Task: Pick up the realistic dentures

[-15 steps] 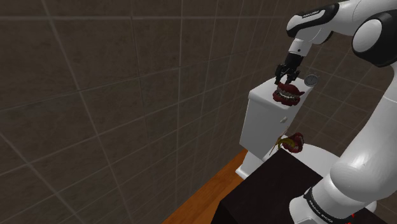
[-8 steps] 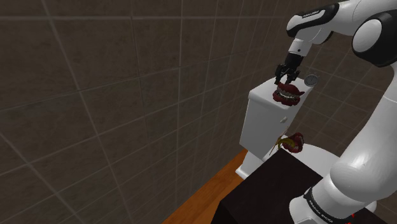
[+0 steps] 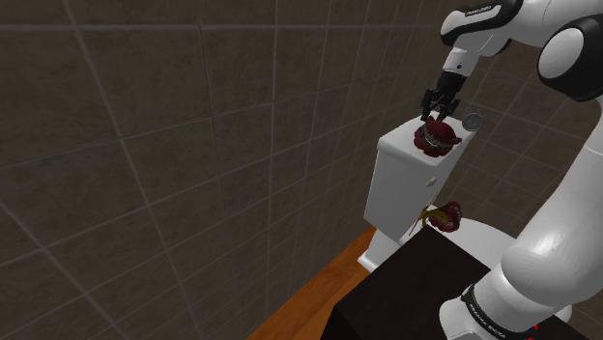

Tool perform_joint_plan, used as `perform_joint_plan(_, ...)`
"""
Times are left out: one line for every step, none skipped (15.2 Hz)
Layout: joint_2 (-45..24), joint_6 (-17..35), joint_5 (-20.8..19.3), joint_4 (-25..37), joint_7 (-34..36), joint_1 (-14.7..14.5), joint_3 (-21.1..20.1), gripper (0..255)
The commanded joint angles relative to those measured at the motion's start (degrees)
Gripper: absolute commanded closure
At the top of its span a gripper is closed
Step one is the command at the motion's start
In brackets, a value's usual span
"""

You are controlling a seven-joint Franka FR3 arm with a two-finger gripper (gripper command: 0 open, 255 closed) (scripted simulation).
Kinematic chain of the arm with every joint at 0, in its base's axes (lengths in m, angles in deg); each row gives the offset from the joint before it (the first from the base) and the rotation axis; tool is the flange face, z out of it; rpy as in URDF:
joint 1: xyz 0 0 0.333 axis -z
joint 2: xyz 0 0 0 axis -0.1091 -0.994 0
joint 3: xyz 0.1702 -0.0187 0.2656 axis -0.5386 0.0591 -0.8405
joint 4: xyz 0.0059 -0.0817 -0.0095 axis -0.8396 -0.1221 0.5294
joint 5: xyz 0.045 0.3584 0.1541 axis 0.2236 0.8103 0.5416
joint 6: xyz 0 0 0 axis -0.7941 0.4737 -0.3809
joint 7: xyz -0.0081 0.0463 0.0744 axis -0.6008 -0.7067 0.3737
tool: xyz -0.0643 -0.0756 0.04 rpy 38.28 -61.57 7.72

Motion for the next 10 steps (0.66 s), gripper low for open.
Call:
perform_joint_plan(0.2,-1.5,-0.1,1.4,0.4,0.0,0.0,255)
perform_joint_plan(0.2,-2.3,-0.1,2.1,0.5,0.1,0.0,255)
perform_joint_plan(0.3,-3.0,-0.1,2.9,0.6,0.1,0.1,255)
perform_joint_plan(0.3,-3.8,-0.2,3.6,0.7,0.1,0.1,255)
perform_joint_plan(0.3,-4.5,-0.2,4.4,0.9,0.2,0.1,255)
perform_joint_plan(0.2,-5.3,-0.1,5.2,1.0,0.3,0.1,255)
perform_joint_plan(0.2,-6.1,-0.1,6.0,1.1,0.3,0.2,255)
perform_joint_plan(0.2,-6.9,-0.1,6.9,1.2,0.4,0.2,255)
perform_joint_plan(0.2,-7.0,-0.1,7.0,1.2,0.4,0.2,255)
perform_joint_plan(0.1,-7.0,-0.1,7.0,1.2,0.4,0.2,255)
